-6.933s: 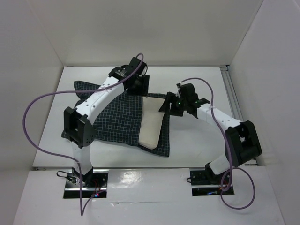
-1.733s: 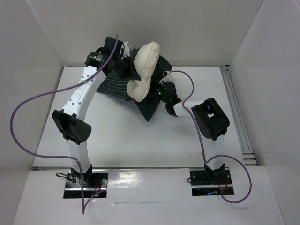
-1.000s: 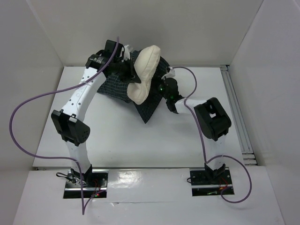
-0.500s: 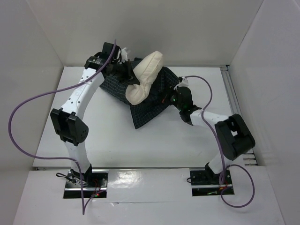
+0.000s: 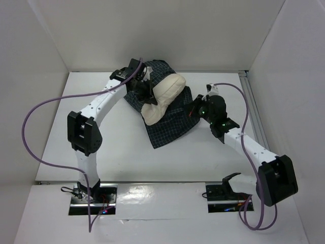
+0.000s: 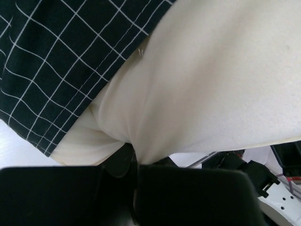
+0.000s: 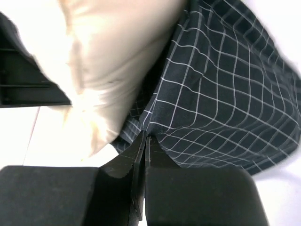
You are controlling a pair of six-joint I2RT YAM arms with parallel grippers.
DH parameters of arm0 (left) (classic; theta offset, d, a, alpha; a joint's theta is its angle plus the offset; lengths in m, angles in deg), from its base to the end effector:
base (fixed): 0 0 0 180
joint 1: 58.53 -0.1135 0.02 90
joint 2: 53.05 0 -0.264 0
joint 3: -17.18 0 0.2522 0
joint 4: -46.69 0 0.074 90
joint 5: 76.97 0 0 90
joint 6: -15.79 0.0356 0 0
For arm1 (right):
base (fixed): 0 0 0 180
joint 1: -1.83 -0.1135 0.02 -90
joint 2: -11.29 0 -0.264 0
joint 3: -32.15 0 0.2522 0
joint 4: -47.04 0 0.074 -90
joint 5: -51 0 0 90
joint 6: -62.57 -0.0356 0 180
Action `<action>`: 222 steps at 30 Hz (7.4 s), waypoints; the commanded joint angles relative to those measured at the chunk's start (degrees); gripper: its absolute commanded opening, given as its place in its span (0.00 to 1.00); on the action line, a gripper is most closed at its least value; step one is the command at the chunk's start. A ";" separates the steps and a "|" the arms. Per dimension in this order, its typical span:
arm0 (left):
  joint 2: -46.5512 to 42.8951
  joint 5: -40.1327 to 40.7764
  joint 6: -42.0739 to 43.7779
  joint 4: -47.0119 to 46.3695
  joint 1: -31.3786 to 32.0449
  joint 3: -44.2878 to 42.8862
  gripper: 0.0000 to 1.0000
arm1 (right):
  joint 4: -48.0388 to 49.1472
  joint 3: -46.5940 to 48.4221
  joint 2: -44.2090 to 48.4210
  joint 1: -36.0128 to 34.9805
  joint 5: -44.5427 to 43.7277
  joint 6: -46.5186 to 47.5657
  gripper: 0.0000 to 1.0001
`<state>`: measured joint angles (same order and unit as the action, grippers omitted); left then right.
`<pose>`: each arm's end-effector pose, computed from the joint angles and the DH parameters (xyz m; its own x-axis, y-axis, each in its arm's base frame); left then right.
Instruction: Put the pillow into the pillowcase
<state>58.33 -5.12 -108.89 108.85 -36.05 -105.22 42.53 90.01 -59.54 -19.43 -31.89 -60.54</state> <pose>0.3944 -0.1752 0.3236 -0.9012 -0.2122 -0.3779 0.0379 0.8300 -0.5565 0.2625 0.1069 0.2734 -0.4911 0.3905 -0.7786 -0.2406 0.7983 0.5522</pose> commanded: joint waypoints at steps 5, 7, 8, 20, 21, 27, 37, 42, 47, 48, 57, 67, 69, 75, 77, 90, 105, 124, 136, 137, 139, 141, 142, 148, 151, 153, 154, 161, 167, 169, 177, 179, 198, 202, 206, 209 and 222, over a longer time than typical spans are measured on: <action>8.25 10.06 4.88 1.23 4.23 -8.08 0.00 | 1.72 -0.06 7.01 2.97 1.85 -1.61 0.00; 6.94 13.04 4.88 3.01 5.90 -5.82 0.00 | 1.73 2.56 6.50 4.81 4.03 -1.61 0.00; 5.71 13.66 4.01 3.01 5.91 -3.88 0.00 | 0.69 3.53 6.49 5.34 5.00 -1.01 0.00; -6.35 26.32 -11.90 7.22 29.71 16.36 0.00 | -2.92 8.80 3.69 5.96 18.63 -1.79 0.00; -5.82 27.37 -12.78 8.97 31.38 13.31 0.00 | -3.80 10.90 2.81 5.96 21.25 -1.79 0.00; -1.68 28.79 -15.51 16.81 38.16 0.64 0.00 | -8.72 14.52 0.69 7.02 24.09 -1.26 0.00; -0.37 32.65 -9.80 17.34 34.91 -1.92 0.02 | -7.86 4.61 -0.45 9.92 23.56 -2.76 0.00; -1.42 31.96 -5.14 17.34 33.51 -3.24 0.76 | -4.08 -2.34 -2.29 9.92 24.09 -5.66 0.00; -3.52 26.78 -3.12 17.87 32.89 -6.40 0.91 | -3.45 -2.79 -3.35 9.92 24.09 -5.66 0.00; -4.05 24.24 -3.12 16.65 31.67 -6.93 0.89 | -4.24 -2.79 -3.35 9.92 24.09 -4.87 0.00; -1.26 24.82 -2.33 6.27 26.12 -9.20 1.00 | -6.18 -1.56 -3.35 9.92 24.09 -2.58 0.00; 6.39 23.43 -0.57 0.20 24.89 -11.51 1.00 | -6.18 -0.85 -3.88 9.40 24.61 -2.58 0.00; 8.24 24.30 -0.57 0.20 24.37 -11.51 1.00 | -6.70 -0.24 -3.88 9.39 24.61 -2.58 0.00; 11.06 20.01 -2.23 0.72 20.60 -8.45 0.00 | -6.71 -0.24 -3.88 9.39 23.48 -2.58 0.00; 9.14 19.21 -2.24 0.73 18.31 -5.46 0.00 | -7.23 -0.24 -3.88 9.39 22.95 -2.58 0.00; 2.89 16.93 9.71 1.61 13.20 11.42 0.00 | -1.53 8.80 -9.32 12.11 19.78 -6.54 0.00; 3.76 7.00 19.64 -3.67 18.04 23.56 0.00 | 21.23 15.22 -16.26 12.64 10.29 -19.10 0.00; 14.05 7.08 18.15 -5.33 18.92 21.80 0.00 | 30.13 12.33 -6.79 12.64 20.92 -17.35 0.00; 6.23 9.71 12.00 -4.81 14.17 12.14 0.00 | 4.20 2.93 -3.61 11.59 23.72 -4.61 0.00; 6.23 9.71 12.00 -4.20 14.17 11.44 0.00 | 3.15 2.93 -5.36 11.07 23.74 -3.82 0.00; 6.23 10.33 11.39 -4.19 14.17 10.74 0.00 | 0.68 2.40 -6.69 10.28 23.74 -2.24 0.00; 6.23 9.29 10.86 -3.67 14.17 10.73 0.00 | -0.64 2.40 -8.18 9.74 23.12 -1.53 0.00; 6.23 8.75 10.86 -2.97 14.17 10.03 0.00 | -0.64 2.40 -8.19 9.74 22.42 -1.53 0.00; 4.83 8.65 10.24 0.11 14.17 9.50 0.00 | -0.64 3.09 -8.71 9.21 21.27 -1.53 0.00; 3.51 8.66 10.24 1.86 14.69 9.50 0.18 | -0.64 3.72 -8.71 8.69 20.75 -1.00 0.00; 2.97 7.87 10.24 3.52 14.70 8.72 0.31 | -0.64 3.72 -8.71 8.69 20.22 -1.00 0.00; 2.36 7.26 10.94 4.15 15.31 8.71 0.48 | -0.64 3.72 -8.19 8.08 20.22 -1.00 0.00; 1.22 4.79 12.09 8.98 17.16 2.65 0.97 | -0.64 4.86 -9.33 7.54 19.60 -1.00 0.00; -3.43 5.41 10.69 9.61 17.16 3.96 0.03 | -1.17 6.62 -9.86 7.02 19.60 -0.47 0.00; -4.58 4.27 10.68 8.30 16.55 7.45 0.00 | -1.79 7.14 -9.86 7.02 19.60 0.14 0.00; 0.33 -2.50 5.50 -4.35 16.54 13.72 0.00 | -6.79 8.20 -10.91 5.35 20.66 4.18 0.00; 2.09 -0.75 4.27 -5.86 15.15 12.41 0.00 | -8.89 8.73 -10.91 4.82 20.66 5.14 0.00; -0.10 10.31 7.34 3.18 13.88 2.02 0.68 | -20.94 13.57 -8.83 4.29 0.37 6.56 0.88; -3.26 16.81 7.34 4.86 22.41 6.15 0.98 | -24.54 7.95 -0.99 4.82 -4.56 0.77 0.91; -2.48 26.14 5.32 7.40 30.86 7.30 1.00 | -28.23 1.28 5.51 4.82 -6.32 -2.75 0.92; -2.48 30.36 4.44 5.57 35.17 9.14 1.00 | -31.22 -0.85 8.77 5.35 -6.85 -4.07 0.92; 6.83 32.48 4.80 -3.67 35.01 12.22 0.97 | -35.02 -7.18 13.96 7.11 -3.70 -7.06 0.95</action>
<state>61.87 25.63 -104.23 108.02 -0.34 -93.33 8.35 84.52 -47.84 -12.87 -37.72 -66.00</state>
